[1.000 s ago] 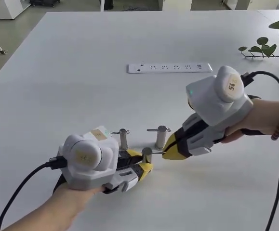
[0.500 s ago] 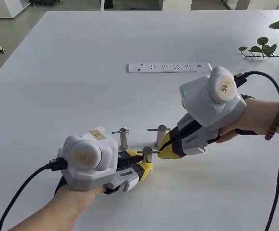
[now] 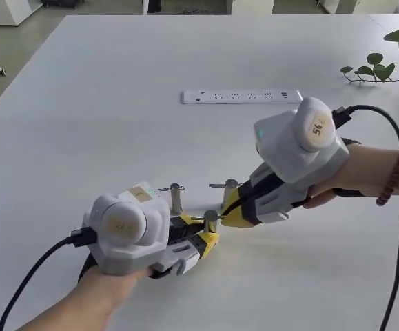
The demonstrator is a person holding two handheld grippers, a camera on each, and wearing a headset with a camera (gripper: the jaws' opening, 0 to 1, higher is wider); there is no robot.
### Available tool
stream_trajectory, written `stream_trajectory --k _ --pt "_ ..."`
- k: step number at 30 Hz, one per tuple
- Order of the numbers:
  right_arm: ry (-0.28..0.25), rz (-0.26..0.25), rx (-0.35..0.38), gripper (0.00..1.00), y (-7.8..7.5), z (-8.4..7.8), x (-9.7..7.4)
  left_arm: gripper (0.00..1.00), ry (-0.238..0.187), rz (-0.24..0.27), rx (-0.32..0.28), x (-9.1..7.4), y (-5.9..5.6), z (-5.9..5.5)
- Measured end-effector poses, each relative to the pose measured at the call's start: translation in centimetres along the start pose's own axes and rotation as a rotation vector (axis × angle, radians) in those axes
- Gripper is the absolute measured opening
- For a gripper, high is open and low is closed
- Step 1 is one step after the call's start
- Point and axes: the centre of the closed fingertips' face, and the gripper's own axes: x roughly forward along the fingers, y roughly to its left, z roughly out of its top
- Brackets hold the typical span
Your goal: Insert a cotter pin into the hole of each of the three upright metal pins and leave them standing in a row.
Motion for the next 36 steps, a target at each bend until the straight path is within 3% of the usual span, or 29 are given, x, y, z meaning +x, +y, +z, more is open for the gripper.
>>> stream_trajectory --k 9,28,36 --pt "0.001 -0.014 0.011 0.0 0.0 -0.1 -0.71 0.12 -0.003 0.002 -0.007 0.16 0.03 0.02" --pt "-0.004 -0.019 0.018 0.0 0.22 0.51 -0.19 0.12 -0.008 0.003 -0.016 0.31 0.05 0.01" --pt "-0.016 -0.037 0.035 0.03 0.08 0.84 -0.17 0.19 0.028 0.026 0.0 0.04 0.43 -0.54"
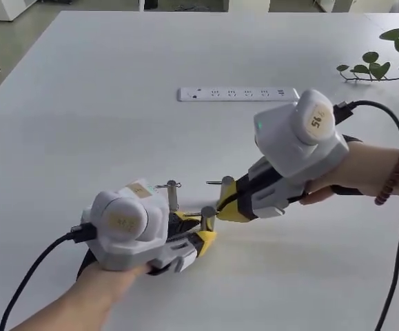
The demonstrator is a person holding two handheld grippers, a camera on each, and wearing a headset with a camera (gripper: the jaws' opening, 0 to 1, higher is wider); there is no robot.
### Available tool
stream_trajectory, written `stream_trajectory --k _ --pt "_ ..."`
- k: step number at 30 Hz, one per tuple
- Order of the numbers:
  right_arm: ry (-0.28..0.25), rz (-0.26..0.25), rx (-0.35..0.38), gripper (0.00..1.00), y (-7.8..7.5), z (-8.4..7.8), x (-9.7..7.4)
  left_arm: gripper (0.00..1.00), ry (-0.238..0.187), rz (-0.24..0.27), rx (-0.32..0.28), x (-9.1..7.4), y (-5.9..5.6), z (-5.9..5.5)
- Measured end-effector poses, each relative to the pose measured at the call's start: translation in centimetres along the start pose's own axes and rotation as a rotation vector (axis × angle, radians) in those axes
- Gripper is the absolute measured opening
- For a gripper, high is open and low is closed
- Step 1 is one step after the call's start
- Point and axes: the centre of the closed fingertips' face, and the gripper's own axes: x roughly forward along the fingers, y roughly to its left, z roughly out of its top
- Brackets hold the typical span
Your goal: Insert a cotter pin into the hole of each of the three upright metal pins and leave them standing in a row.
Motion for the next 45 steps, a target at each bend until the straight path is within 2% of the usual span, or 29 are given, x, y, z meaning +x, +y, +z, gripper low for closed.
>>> stream_trajectory --k 4,11,17,27,33,40,45 --pt "-0.019 -0.005 0.004 0.13 0.1 0.5 0.1 0.22 0.0 -0.002 0.004 -0.6 0.0 0.0" --pt "-0.024 -0.006 -0.005 0.16 0.3 1.0 1.0 0.27 0.003 0.002 0.019 -1.3 0.2 -0.1" --pt "-0.012 -0.022 -0.011 0.15 -0.2 0.7 1.7 0.32 0.004 0.004 0.021 -1.9 0.3 0.0" --pt "-0.013 -0.023 -0.021 0.09 -0.2 0.4 2.2 0.41 -0.026 -0.009 0.024 -2.7 0.0 0.8" --pt "-0.016 -0.02 -0.001 0.09 -0.2 0.4 2.1 0.42 -0.023 -0.014 0.032 -3.3 -0.3 0.6" --pt "-0.027 -0.024 0.01 0.08 -0.2 0.4 2.1 0.42 -0.025 0.0 0.026 -4.0 0.1 0.5" --pt "-0.012 -0.021 0.0 0.08 -0.1 0.3 1.9 0.43 -0.032 0.009 0.031 -4.5 0.1 0.7"
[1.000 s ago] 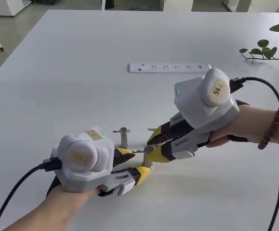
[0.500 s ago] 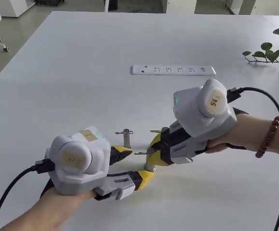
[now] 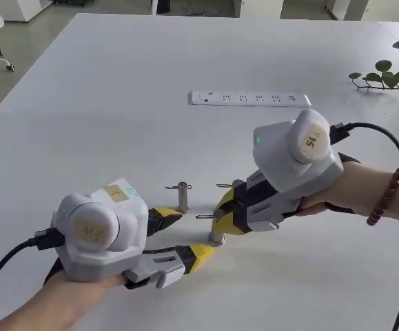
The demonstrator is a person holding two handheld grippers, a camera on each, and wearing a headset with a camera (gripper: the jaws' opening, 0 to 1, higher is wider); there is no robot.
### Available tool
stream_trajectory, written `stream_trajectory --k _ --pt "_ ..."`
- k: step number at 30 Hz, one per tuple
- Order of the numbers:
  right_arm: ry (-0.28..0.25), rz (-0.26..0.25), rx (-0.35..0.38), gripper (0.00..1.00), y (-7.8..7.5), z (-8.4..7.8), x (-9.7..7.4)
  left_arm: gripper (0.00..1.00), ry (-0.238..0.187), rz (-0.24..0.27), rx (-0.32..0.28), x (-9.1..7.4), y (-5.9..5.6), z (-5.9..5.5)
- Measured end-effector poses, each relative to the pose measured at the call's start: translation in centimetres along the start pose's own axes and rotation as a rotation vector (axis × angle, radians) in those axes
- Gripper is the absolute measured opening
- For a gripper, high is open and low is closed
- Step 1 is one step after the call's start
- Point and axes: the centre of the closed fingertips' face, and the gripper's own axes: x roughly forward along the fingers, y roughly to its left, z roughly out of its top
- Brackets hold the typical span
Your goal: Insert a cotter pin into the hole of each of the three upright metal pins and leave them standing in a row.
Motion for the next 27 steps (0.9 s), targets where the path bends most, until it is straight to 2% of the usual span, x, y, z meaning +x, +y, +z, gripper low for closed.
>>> stream_trajectory --k 6,13,27 --pt "-0.006 -0.012 0.02 0.08 -0.3 -0.4 -0.7 0.43 -0.015 0.011 0.0 -0.7 -0.1 0.3" --pt "0.007 -0.026 0.027 0.08 -0.6 -1.5 -2.1 0.44 -0.014 0.019 0.004 -1.6 0.0 0.0" --pt "0.033 -0.073 0.033 0.08 -2.3 -3.6 -5.1 0.44 -0.015 0.038 0.003 -2.0 0.4 0.1"
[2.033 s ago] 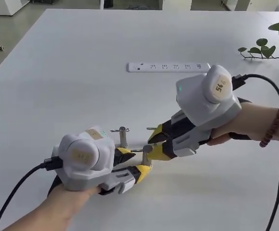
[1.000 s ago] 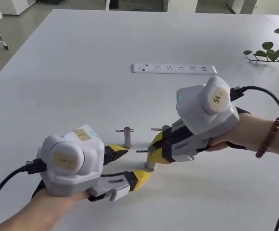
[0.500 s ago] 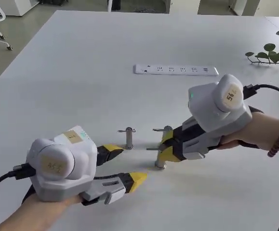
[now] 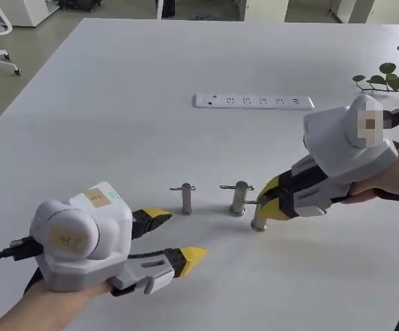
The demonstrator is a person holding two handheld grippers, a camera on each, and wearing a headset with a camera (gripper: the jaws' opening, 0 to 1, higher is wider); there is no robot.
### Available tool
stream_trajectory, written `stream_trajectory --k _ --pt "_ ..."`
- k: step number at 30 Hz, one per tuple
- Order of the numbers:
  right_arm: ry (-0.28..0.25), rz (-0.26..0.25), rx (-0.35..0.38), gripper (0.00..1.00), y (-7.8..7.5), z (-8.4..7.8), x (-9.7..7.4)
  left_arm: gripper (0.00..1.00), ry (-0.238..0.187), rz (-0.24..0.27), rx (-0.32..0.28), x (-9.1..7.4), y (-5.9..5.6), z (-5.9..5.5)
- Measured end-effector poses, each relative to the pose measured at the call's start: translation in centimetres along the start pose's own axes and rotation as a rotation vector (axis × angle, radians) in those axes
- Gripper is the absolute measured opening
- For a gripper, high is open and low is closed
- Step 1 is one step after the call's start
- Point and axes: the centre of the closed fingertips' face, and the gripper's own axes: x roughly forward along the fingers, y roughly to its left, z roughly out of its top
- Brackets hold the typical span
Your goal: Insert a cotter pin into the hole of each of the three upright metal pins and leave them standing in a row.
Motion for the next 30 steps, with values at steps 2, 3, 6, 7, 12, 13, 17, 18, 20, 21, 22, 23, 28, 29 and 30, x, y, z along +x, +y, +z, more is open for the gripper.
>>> stream_trajectory --k 2,3,6,7,12,13,17,18,20,21,22,23,28,29,30 --pt "0.003 -0.004 0.002 0.08 -0.2 -0.3 -0.2 0.44 0.002 0.001 0.0 0.0 0.0 0.0" --pt "0.005 -0.007 0.006 0.08 -0.3 -0.5 -0.3 0.44 0.004 0.001 0.002 0.0 0.0 -0.1" --pt "0.012 -0.01 0.01 0.08 -0.7 -1.0 -0.6 0.44 0.009 0.001 0.006 -0.1 -0.1 -0.2" --pt "0.013 -0.012 0.01 0.08 -0.8 -1.2 -0.7 0.44 0.009 0.002 0.006 -0.1 -0.1 -0.2" --pt "0.013 -0.024 0.006 0.08 -1.5 -1.7 -1.2 0.44 0.008 0.008 0.0 -0.2 0.0 -0.2" --pt "0.014 -0.025 0.006 0.08 -1.6 -1.7 -1.2 0.44 0.008 0.01 -0.001 -0.2 0.1 -0.2" --pt "0.027 -0.035 -0.002 0.08 -2.3 -2.2 -1.4 0.44 -0.002 0.022 -0.011 -0.5 0.3 -0.1" --pt "0.028 -0.037 0.002 0.08 -2.5 -2.4 -1.4 0.44 -0.004 0.023 -0.012 -0.5 0.3 0.0" --pt "0.029 -0.039 0.005 0.08 -2.7 -2.6 -1.5 0.44 -0.009 0.024 -0.012 -0.6 0.3 0.0" --pt "0.029 -0.041 0.009 0.08 -2.8 -2.6 -1.5 0.45 -0.01 0.024 -0.011 -0.7 0.3 0.1" --pt "0.03 -0.042 0.007 0.08 -3.0 -2.7 -1.6 0.45 -0.011 0.024 -0.011 -0.7 0.3 0.1" --pt "0.033 -0.041 0.006 0.08 -3.1 -2.8 -1.6 0.45 -0.013 0.024 -0.01 -0.8 0.3 0.2" --pt "0.034 -0.035 0.011 0.08 -3.6 -3.1 -1.7 0.45 -0.022 0.026 -0.016 -0.9 0.4 0.4" --pt "0.035 -0.035 0.009 0.08 -3.6 -3.1 -1.7 0.45 -0.024 0.025 -0.018 -0.9 0.3 0.5" --pt "0.037 -0.034 0.008 0.08 -3.7 -3.3 -1.7 0.45 -0.025 0.025 -0.017 -0.9 0.3 0.6"
